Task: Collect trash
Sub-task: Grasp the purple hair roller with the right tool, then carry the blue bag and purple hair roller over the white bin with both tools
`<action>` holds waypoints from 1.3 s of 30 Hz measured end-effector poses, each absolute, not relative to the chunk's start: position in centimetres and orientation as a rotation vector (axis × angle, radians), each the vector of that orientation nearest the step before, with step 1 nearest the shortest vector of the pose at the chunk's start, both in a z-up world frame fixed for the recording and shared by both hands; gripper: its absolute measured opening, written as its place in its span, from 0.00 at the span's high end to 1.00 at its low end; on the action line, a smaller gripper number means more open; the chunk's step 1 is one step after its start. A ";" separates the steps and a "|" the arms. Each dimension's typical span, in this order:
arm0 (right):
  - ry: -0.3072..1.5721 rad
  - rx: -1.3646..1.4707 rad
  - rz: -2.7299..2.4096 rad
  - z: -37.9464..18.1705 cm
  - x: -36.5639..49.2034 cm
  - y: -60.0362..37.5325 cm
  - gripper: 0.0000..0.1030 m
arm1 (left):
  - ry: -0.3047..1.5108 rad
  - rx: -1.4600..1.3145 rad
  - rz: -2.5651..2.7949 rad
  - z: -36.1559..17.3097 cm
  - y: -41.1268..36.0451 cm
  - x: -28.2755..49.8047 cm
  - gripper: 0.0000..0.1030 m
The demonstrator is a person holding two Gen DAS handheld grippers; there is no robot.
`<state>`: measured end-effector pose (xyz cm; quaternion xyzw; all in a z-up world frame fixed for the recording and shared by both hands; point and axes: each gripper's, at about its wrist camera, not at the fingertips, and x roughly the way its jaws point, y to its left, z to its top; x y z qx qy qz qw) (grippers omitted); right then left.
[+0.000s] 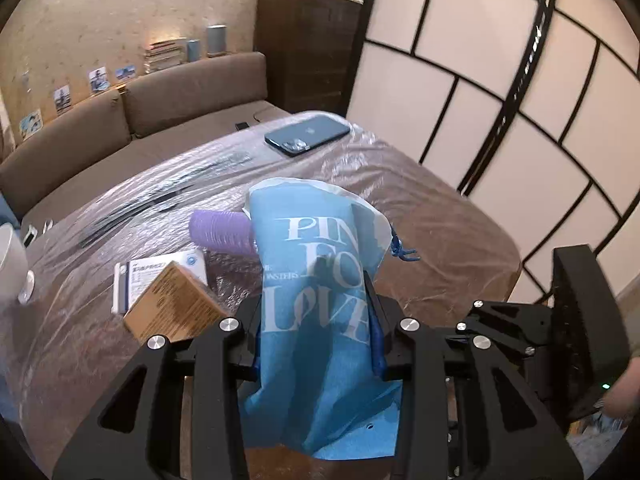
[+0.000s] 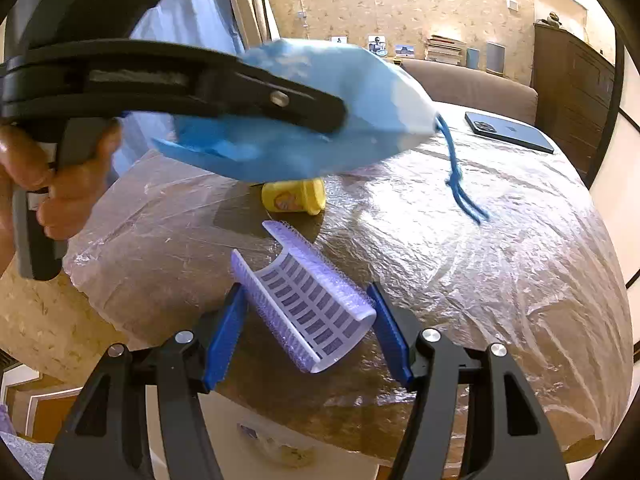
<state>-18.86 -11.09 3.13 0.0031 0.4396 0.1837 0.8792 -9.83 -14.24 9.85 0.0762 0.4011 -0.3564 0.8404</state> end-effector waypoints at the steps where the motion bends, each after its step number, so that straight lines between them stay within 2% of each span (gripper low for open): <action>1: 0.916 0.007 0.381 3.2 -18.9 -11.1 0.41 | 0.842 0.149 -0.748 10.0 -14.0 -10.0 0.62; 13: 0.910 0.051 0.342 4.4 -19.9 -12.4 0.41 | 0.757 0.028 -0.653 11.6 -9.3 -14.2 0.62; 28: 0.925 0.046 0.351 4.2 -20.7 -12.0 0.41 | 0.799 0.001 -0.566 9.0 -6.3 -18.5 0.62; 39: 0.919 0.046 0.360 4.3 -21.2 -11.5 0.41 | 0.699 -0.010 -0.533 11.4 -5.1 -19.9 0.62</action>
